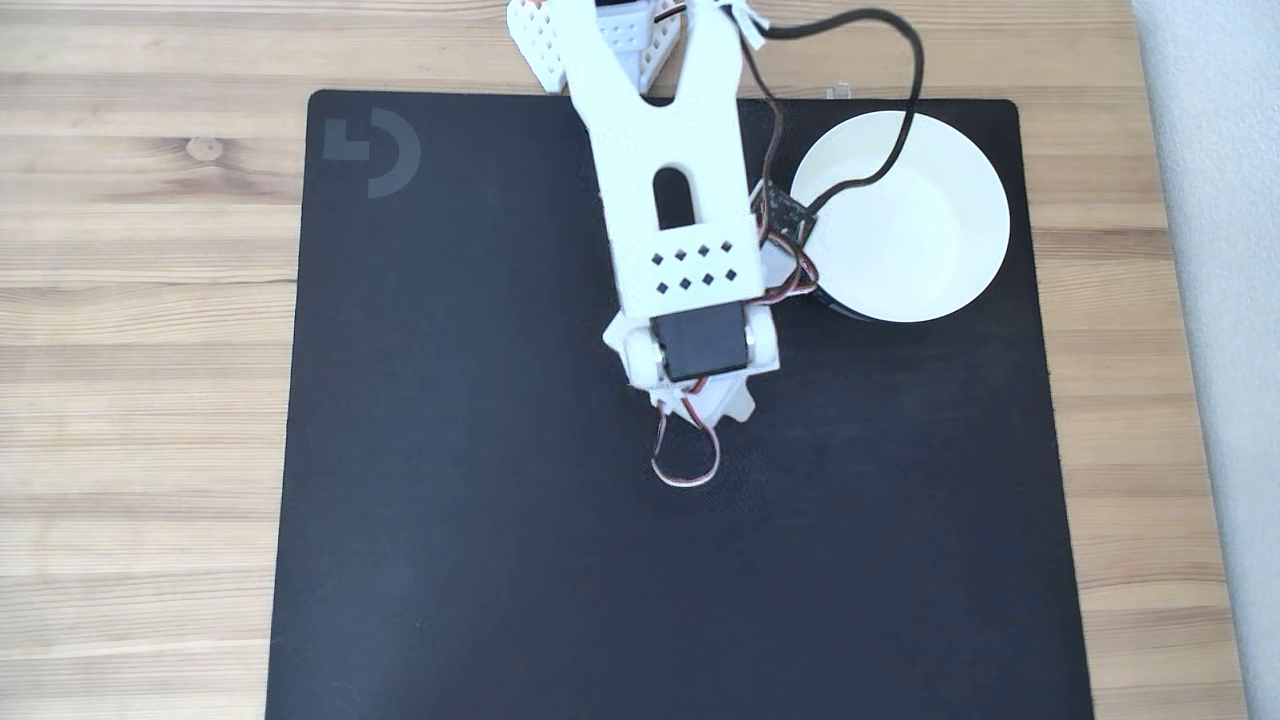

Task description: Pick up the toy and place it on the plate

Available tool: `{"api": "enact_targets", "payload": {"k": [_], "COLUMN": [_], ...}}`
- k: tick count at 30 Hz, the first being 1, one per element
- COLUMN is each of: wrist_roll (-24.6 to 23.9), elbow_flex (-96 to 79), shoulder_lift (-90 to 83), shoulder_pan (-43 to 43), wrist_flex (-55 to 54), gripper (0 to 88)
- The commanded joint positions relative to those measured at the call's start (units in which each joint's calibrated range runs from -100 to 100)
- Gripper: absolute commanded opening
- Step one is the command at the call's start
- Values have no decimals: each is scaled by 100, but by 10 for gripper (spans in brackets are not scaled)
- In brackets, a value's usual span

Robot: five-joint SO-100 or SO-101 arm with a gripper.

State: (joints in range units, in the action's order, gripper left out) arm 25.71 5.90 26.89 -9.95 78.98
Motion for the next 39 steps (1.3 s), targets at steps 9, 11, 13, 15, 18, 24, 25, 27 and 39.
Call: {"api": "enact_targets", "payload": {"k": [9,11,13,15,18,24,25,27,39], "wrist_roll": [-40,-40,-45,-45,-45,-56,-124,-301,-1209], "elbow_flex": [36,36,36,27,18,36,63,162,1054], "shoulder_lift": [24,24,24,24,24,-51,-67,-93,-1643], "shoulder_pan": [-22,-22,-22,-22,-22,-22,-22,-22,-473], "wrist_flex": [-82,-82,-82,-82,-82,-82,-82,-142,-294], "gripper": [145,96,70,48,45,45,45,45,45]}}
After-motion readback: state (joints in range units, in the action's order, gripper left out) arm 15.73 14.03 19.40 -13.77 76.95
